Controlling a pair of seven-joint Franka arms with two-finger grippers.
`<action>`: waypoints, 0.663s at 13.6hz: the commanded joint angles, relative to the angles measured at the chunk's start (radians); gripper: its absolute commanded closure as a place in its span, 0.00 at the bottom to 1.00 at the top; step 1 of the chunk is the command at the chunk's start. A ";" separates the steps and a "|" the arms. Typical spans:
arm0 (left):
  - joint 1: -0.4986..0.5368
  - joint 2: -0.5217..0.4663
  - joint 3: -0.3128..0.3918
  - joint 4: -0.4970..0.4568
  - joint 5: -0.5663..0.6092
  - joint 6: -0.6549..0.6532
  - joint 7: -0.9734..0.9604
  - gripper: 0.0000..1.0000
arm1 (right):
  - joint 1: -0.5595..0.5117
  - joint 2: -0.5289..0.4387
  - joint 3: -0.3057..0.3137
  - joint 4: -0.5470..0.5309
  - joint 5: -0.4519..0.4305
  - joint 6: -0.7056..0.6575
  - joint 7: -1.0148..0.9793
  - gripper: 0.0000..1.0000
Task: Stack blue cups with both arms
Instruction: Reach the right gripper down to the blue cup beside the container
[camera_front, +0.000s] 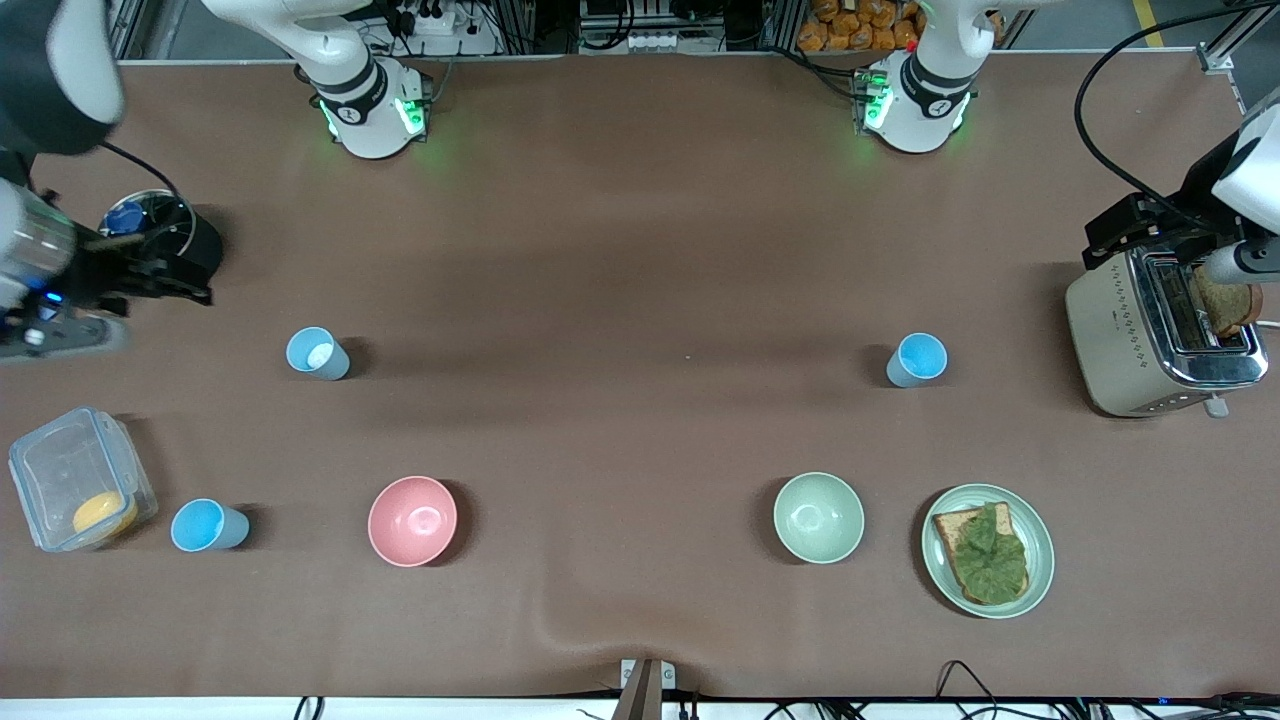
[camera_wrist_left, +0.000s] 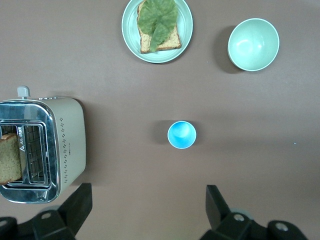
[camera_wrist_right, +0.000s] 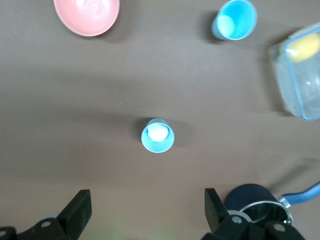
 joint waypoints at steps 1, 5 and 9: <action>0.006 0.000 -0.005 0.009 0.009 -0.017 -0.005 0.00 | 0.038 0.084 0.001 -0.024 0.012 0.071 0.014 0.00; 0.021 0.000 -0.002 0.008 0.009 -0.018 -0.008 0.00 | -0.005 0.083 0.001 -0.249 0.017 0.321 0.002 0.00; 0.026 0.000 -0.002 0.006 0.009 -0.018 -0.007 0.00 | -0.095 0.119 0.001 -0.348 0.026 0.449 -0.079 0.00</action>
